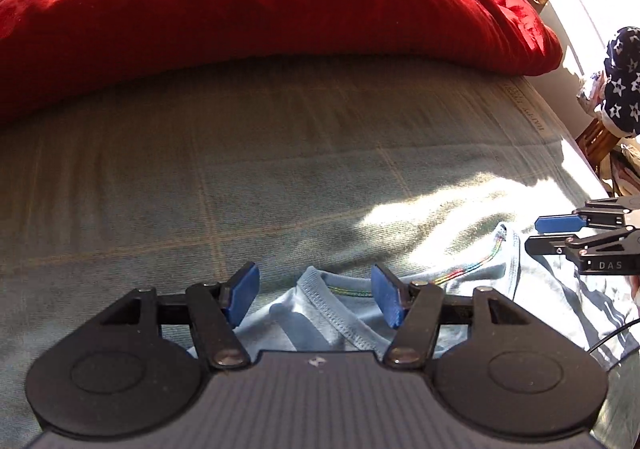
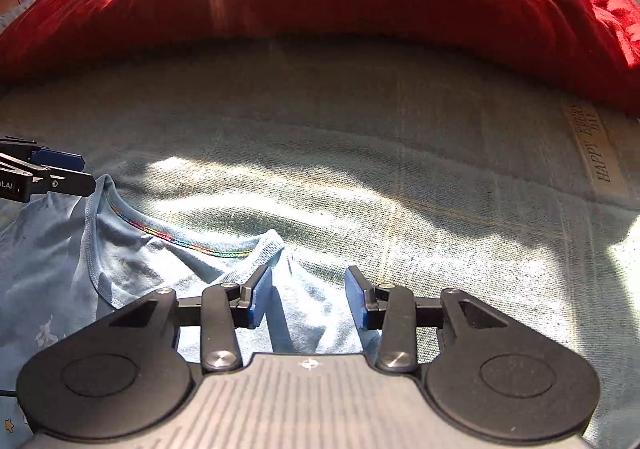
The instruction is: Fold clothes
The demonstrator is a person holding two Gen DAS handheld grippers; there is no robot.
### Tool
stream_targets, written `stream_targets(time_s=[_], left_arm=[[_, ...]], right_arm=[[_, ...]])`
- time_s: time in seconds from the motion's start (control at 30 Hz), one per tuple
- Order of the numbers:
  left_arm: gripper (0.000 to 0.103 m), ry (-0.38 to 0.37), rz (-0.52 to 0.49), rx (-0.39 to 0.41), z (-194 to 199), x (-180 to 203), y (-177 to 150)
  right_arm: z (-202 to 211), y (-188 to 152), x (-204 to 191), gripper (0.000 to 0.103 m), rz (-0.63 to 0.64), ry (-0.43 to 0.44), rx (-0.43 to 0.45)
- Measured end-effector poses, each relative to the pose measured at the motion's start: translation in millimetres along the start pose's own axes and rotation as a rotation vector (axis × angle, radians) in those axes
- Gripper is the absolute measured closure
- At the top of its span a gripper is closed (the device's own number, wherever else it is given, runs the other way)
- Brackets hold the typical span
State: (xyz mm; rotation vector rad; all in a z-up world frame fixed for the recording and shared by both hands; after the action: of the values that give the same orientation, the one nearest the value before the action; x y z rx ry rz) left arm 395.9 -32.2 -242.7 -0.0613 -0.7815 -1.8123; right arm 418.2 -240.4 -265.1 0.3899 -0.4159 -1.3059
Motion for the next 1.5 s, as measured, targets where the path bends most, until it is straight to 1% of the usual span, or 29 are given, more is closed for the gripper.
stream_targets(time_s=[0.07,0.1,0.23,0.33,0.37,0.4,0.43,0.47,0.5,0.53,0.6,0.67,0.7,0.77,0.8,0.83,0.87,0.9,0.93,0.97,1.0,1.03,1.07,1.13,1.2,1.33,1.4,1.47,1.5], left_arm=[[0.049,0.023,0.012,-0.043,-7.4,-11.6,-3.4],[0.05,0.024,-0.007,-0.064,-11.0,-11.3,-6.0],[0.052,0.061,-0.152,-0.115,-15.9,7.9,-14.7],[0.057,0.088,-0.199,-0.115,-17.6,16.2,-17.6],[0.061,0.082,-0.207,-0.118,-18.3,18.5,-17.8],[0.072,0.064,-0.212,-0.125,-18.7,21.1,-17.6],[0.078,0.053,-0.228,-0.134,-19.1,24.6,-17.4],[0.082,0.056,-0.25,-0.138,-19.4,28.7,-17.2],[0.093,0.064,-0.267,-0.136,-19.5,32.4,-17.0],[0.098,0.077,-0.273,-0.125,-18.5,34.4,-15.9],[0.098,0.101,-0.256,-0.078,-12.3,33.6,-10.6],[0.093,0.097,-0.215,-0.053,-8.0,29.2,-7.2],[0.088,0.104,-0.183,-0.046,-6.8,24.9,-5.9],[0.091,0.098,-0.163,-0.012,3.5,24.8,-5.0],[0.088,0.092,-0.161,0.009,10.0,26.1,-4.9],[0.078,0.079,-0.161,0.022,16.1,29.1,-6.2],[0.072,0.06,-0.163,0.027,21.8,33.7,-8.9],[0.061,0.033,-0.159,0.016,23.7,37.8,-12.9],[0.058,-0.003,-0.147,-0.012,22.0,41.4,-18.2],[0.058,-0.039,-0.135,-0.04,20.3,45.1,-23.5],[0.057,-0.068,-0.117,-0.079,15.4,47.0,-30.1],[0.057,-0.074,-0.097,-0.12,7.2,45.8,-36.8],[0.057,-0.065,-0.085,-0.13,0.9,43.1,-40.2],[0.056,-0.047,-0.066,-0.109,-7.9,37.5,-42.7],[0.056,-0.037,-0.058,-0.091,-6.8,38.3,-39.3],[0.059,-0.022,-0.05,-0.057,2.2,44.0,-28.5],[0.058,-0.015,-0.046,-0.041,6.7,46.8,-23.2],[0.058,-0.025,-0.046,-0.055,15.2,54.1,-31.8],[0.058,-0.033,-0.047,-0.067,20.1,58.4,-38.5]], right_arm=[[-5.2,1.3,2.7,0.058,0.007,0.026,0.001],[-8.2,1.8,2.8,0.058,0.012,0.039,-0.001],[-16.1,-0.9,-7.2,0.058,0.095,0.041,-0.019],[-15.0,-1.7,-16.1,0.06,0.163,0.026,-0.019],[-15.4,-1.4,-17.5,0.068,0.169,0.03,-0.022],[-15.6,-1.0,-19.2,0.08,0.175,0.038,-0.026],[-15.2,-0.5,-22.1,0.086,0.186,0.061,-0.028],[-15.2,-0.4,-24.9,0.095,0.204,0.073,-0.03],[-15.0,0.3,-27.4,0.097,0.217,0.07,-0.02],[-14.2,1.5,-26.9,0.098,0.208,0.062,-0.009],[-11.6,5.6,-24.2,0.099,0.185,0.032,0.025],[-10.4,11.3,-19.2,0.103,0.155,-0.011,0.055],[-10.5,14.1,-16.4,0.098,0.136,-0.031,0.062],[-8.6,16.7,-11.9,0.091,0.079,-0.019,0.043],[-0.5,16.9,-11.9,0.088,0.057,0.005,0.057],[7.2,15.7,-15.3,0.087,0.059,0.018,0.064],[14.2,12.8,-20.3,0.085,0.069,0.036,0.057],[18.6,8.4,-25.2,0.082,0.072,0.062,0.039],[22.6,3.8,-30.3,0.08,0.074,0.09,0.019],[23.4,-1.4,-36.0,0.076,0.072,0.124,-0.008],[19.8,-5.3,-40.0,0.074,0.07,0.133,-0.031],[15.1,-9.3,-44.3,0.074,0.07,0.135,-0.052],[5.8,-12.4,-49.5,0.074,0.079,0.111,-0.065],[-5.5,-9.5,-51.9,0.074,0.052,0.098,-0.045],[-13.4,2.4,-51.2,0.074,0.008,0.088,-0.017],[-11.5,13.3,-47.0,0.073,-0.05,0.095,-0.027],[-1.6,0.1,-48.5,0.064,-0.045,0.098,-0.043],[8.4,-13.2,-50.1,0.059,-0.039,0.1,-0.06],[13.3,-19.8,-50.9,0.059,-0.036,0.102,-0.068]])
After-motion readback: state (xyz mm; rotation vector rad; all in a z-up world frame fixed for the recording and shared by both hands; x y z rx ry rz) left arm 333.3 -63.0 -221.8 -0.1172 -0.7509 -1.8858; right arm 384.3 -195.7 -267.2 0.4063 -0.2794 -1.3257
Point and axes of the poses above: each gripper's, at about its wrist camera, not at the fingertips, and z roughly against the way its jaws point, x to its right, y to its top, the point moved 6 cm from there along -z, roughly the way its jaws point, and after that the axes turned 12 degrees about -y, right-handed, at the moved point
